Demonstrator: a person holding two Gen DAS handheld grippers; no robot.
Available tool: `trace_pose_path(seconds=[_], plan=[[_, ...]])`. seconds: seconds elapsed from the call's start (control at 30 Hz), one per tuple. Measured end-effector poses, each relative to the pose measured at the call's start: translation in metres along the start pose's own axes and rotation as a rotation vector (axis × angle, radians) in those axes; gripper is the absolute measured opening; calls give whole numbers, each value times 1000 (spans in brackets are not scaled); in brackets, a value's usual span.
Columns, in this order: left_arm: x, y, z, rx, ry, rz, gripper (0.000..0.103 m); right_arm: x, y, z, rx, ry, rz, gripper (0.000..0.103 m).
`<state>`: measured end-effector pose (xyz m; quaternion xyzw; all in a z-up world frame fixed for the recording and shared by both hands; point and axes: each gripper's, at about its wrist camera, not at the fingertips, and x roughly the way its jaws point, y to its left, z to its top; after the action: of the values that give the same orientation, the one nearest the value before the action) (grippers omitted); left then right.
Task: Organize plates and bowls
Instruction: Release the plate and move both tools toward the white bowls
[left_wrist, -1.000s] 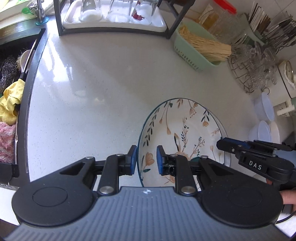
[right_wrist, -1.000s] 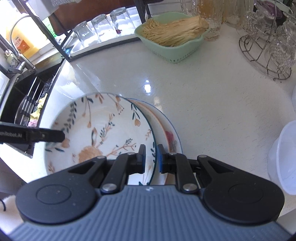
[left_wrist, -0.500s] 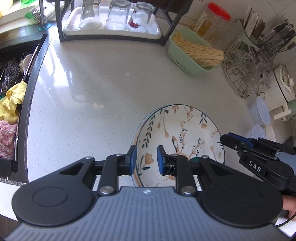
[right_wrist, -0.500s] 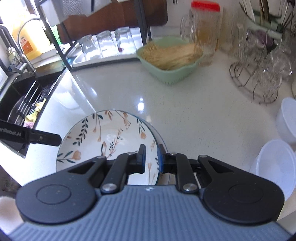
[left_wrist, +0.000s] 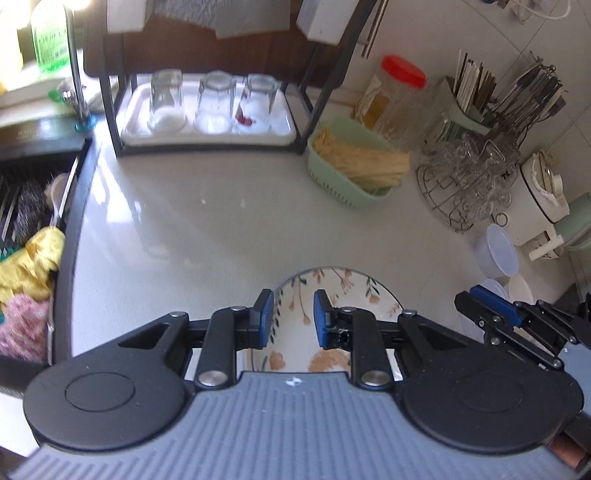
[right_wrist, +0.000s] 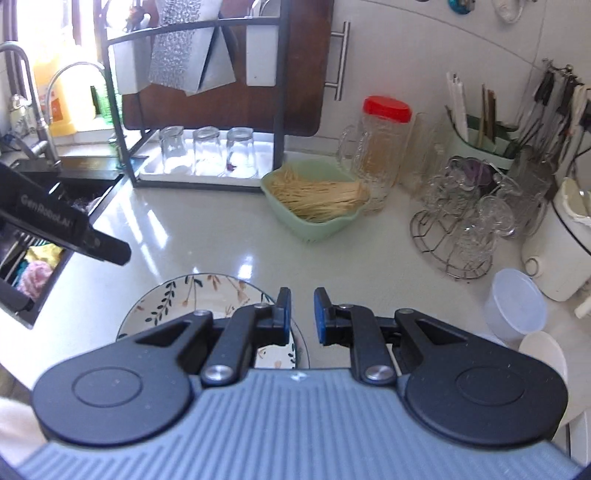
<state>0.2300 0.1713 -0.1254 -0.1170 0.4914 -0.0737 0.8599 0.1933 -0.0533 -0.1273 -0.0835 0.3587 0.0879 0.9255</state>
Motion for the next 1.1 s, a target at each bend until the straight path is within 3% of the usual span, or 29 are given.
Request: trace_pose_path(seconds=[0.13,0.3,0.5,0.73,0.87,1.1], plan=[[-8,8,5,-8,-28,13,26,3,3,12,59,-51,-113,17],[-7,18,12,-11,-37,20,26,5,9,23,81,-117,-175,17],[-6,13,17,7,-59,0,26,9,-14,28,210,-127,-170,17],[-3,-6,17,37,-57,-56,26,7,-47,16,349,-75,-137,17],[1,-27,16,97,-70,-40,26,-2,-59,5,322,-80,-112,17],[1,-75,5,43,-105,-45,26,-11,-100,-7,326,-71,-52,17]])
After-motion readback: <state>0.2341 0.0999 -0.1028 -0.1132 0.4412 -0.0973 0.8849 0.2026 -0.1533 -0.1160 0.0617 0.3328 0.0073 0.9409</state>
